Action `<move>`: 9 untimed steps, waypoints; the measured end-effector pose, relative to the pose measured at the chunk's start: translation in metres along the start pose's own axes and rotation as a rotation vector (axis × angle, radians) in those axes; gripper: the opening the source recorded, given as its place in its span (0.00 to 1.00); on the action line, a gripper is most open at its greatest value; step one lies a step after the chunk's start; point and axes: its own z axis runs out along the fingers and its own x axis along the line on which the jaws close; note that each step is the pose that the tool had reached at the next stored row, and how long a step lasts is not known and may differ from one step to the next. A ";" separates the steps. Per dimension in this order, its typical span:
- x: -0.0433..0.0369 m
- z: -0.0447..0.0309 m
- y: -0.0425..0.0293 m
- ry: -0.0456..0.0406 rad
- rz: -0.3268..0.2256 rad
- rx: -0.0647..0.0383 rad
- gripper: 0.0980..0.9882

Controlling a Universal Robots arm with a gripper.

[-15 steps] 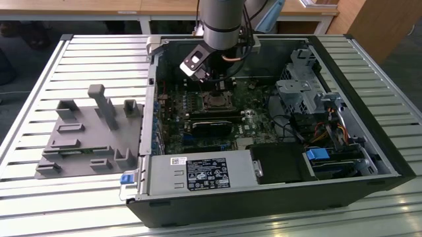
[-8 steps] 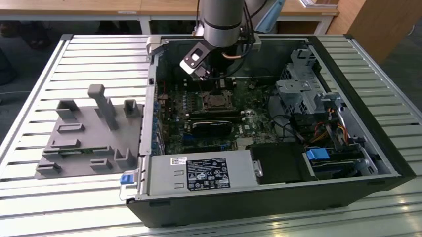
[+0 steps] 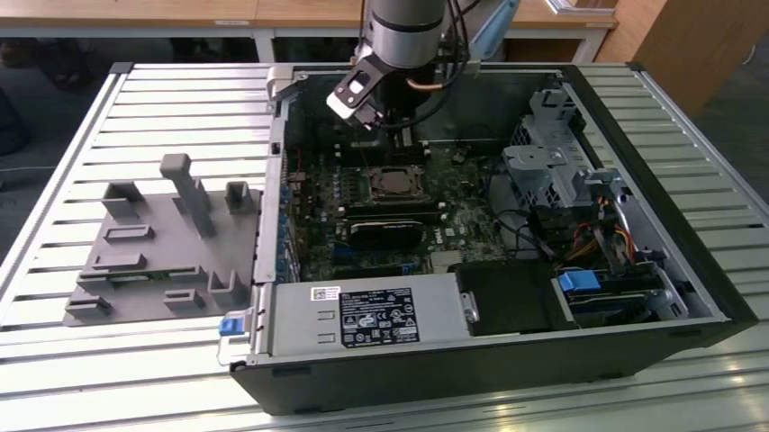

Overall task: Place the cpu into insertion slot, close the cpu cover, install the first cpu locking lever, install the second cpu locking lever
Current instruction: 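Install the first cpu locking lever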

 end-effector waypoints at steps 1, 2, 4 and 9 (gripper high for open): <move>0.0002 -0.0045 0.0001 -0.0001 0.000 0.000 0.01; 0.0005 -0.0090 0.0003 -0.0001 0.000 0.000 0.01; 0.0009 -0.0180 0.0006 -0.0001 0.000 0.000 0.01; 0.0013 -0.0243 0.0008 0.0010 -0.031 0.002 0.01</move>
